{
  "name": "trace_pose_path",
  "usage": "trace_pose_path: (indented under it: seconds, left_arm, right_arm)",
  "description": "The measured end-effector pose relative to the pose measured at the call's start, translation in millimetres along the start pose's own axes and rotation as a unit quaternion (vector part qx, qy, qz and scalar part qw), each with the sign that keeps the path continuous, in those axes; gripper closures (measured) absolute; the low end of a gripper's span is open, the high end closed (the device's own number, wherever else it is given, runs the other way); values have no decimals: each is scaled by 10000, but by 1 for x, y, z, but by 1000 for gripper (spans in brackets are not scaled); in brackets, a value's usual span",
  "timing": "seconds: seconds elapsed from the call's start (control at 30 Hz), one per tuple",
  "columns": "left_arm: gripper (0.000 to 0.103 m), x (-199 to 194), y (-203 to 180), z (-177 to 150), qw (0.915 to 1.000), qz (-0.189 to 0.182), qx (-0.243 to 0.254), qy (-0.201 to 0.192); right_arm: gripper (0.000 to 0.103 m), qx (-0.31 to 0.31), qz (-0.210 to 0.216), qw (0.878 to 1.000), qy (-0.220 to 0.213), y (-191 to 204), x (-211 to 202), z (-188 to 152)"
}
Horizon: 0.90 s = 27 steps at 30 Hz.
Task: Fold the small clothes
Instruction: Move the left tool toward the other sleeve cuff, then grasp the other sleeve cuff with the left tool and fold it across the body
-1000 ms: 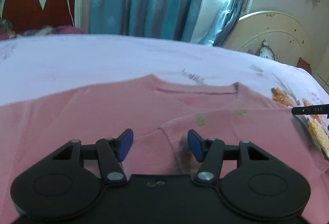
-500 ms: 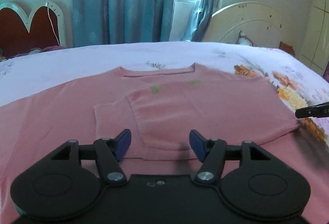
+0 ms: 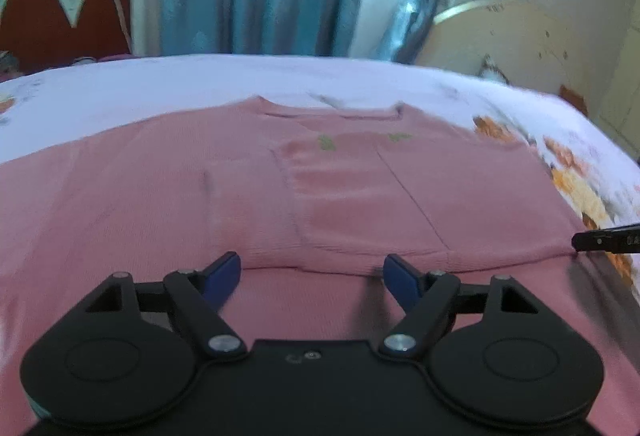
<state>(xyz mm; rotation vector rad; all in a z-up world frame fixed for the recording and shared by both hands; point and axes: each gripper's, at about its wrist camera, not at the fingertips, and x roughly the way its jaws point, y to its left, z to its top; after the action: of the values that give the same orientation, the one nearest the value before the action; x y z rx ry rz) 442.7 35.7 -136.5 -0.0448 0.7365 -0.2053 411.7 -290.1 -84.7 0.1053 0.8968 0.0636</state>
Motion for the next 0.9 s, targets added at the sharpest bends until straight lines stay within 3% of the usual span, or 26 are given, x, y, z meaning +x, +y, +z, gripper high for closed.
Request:
trace_pose_path:
  seconds: [0.03, 0.07, 0.2, 0.27, 0.33, 0.37, 0.5, 0.63, 0.73, 0.8, 0.9]
  left_arm:
    - [25, -4, 7, -1, 9999, 98, -88, -33]
    - [24, -9, 17, -4, 9996, 168, -205, -55]
    - [20, -39, 64, -13, 9951, 719, -636, -219]
    - [21, -61, 100, -20, 9887, 1059, -995, -362]
    - [32, -84, 142, -29, 9794, 1303, -1446, -545]
    - [43, -92, 162, -34, 9745, 1406, -1657, -561]
    - [44, -122, 239, -51, 9434, 2064, -2516, -634]
    - [44, -144, 312, -69, 9022, 2208, -3579, -963]
    - [49, -145, 348, -71, 8820, 2011, -4067, -1275]
    - [61, -142, 366, -67, 8715, 2110, -4220, -1340]
    - [63, -139, 390, -69, 8565, 2053, -4473, -1557]
  right_arm:
    - [48, 44, 68, 9999, -141, 3, -6, 0]
    - [28, 26, 92, 9996, -257, 8, -10, -1]
    - [32, -41, 345, 9982, -479, 29, -23, -4]
    - [54, -34, 395, 9980, -499, 40, -25, -7]
    - [58, 19, 455, 9980, -448, 49, -21, -8]
    - [58, 34, 477, 9981, -397, 54, -19, -8]
    - [58, -58, 551, 9981, -283, 76, -9, -8]
    - [58, 55, 548, 9982, -237, 90, -2, -1]
    - [58, 155, 550, 9981, -218, 96, -1, 6]
    - [58, 134, 515, 9983, -229, 100, -1, 10]
    - [58, 131, 448, 9986, -235, 104, 0, 14]
